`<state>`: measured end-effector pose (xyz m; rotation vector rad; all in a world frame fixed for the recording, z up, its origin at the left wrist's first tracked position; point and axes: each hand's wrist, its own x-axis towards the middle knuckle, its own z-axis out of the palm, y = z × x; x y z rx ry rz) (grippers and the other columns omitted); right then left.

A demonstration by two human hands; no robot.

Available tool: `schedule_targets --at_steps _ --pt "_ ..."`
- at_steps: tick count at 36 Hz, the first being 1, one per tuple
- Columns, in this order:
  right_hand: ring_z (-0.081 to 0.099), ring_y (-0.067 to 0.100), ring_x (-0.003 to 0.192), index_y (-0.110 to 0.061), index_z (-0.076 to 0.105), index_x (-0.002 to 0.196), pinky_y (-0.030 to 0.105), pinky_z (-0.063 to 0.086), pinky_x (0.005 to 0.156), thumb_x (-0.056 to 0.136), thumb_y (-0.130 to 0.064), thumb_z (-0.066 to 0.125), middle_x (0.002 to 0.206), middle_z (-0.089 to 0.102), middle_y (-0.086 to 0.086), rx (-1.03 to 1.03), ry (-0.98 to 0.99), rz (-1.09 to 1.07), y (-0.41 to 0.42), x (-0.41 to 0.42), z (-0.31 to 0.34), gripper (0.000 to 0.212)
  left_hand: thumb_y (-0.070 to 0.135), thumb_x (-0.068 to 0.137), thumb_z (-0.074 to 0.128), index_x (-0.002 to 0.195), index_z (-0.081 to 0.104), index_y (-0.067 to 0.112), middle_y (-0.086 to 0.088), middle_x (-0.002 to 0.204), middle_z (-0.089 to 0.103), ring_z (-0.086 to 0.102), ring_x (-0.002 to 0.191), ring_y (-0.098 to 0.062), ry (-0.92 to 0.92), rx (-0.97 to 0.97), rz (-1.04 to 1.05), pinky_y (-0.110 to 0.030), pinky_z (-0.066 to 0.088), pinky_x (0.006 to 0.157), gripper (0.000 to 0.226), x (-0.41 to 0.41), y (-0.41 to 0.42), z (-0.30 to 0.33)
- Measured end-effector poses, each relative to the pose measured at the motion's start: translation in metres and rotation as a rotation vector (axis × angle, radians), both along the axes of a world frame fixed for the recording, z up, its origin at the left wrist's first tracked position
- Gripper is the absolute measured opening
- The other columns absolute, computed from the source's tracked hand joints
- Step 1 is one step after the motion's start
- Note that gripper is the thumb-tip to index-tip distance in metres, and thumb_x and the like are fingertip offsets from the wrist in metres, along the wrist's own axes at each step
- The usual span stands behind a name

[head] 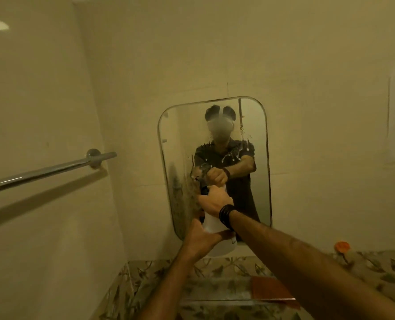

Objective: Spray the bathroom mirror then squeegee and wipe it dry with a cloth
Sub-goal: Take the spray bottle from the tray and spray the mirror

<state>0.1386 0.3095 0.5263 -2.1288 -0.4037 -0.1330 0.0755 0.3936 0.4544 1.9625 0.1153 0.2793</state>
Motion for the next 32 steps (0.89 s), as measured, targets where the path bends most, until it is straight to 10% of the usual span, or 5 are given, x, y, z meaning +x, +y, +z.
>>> schedule_targets --at_steps 6,32 --pt "0.056 0.007 0.064 -0.030 0.055 0.081 0.018 0.039 0.049 0.088 -0.045 0.064 0.079 0.062 -0.009 0.000 0.023 -0.013 0.015 -0.007 -0.019 0.019 0.046 0.060 0.096 0.120 0.036 0.030 0.014 0.105 0.057 0.063 0.092 -0.006 0.041 0.044 -0.039 -0.011 0.050 0.054 0.086 -0.010 0.019 -0.020" --pt "0.055 0.016 0.065 -0.023 0.060 0.081 0.025 0.033 0.053 0.088 -0.046 0.058 0.074 0.061 -0.001 0.150 0.024 -0.452 -0.091 -0.012 -0.059 0.024 0.038 0.062 0.096 0.150 0.027 0.022 -0.003 0.144 0.049 0.055 0.117 -0.018 0.063 0.093 -0.263 -0.027 0.055 0.088 0.113 0.001 -0.065 -0.038"
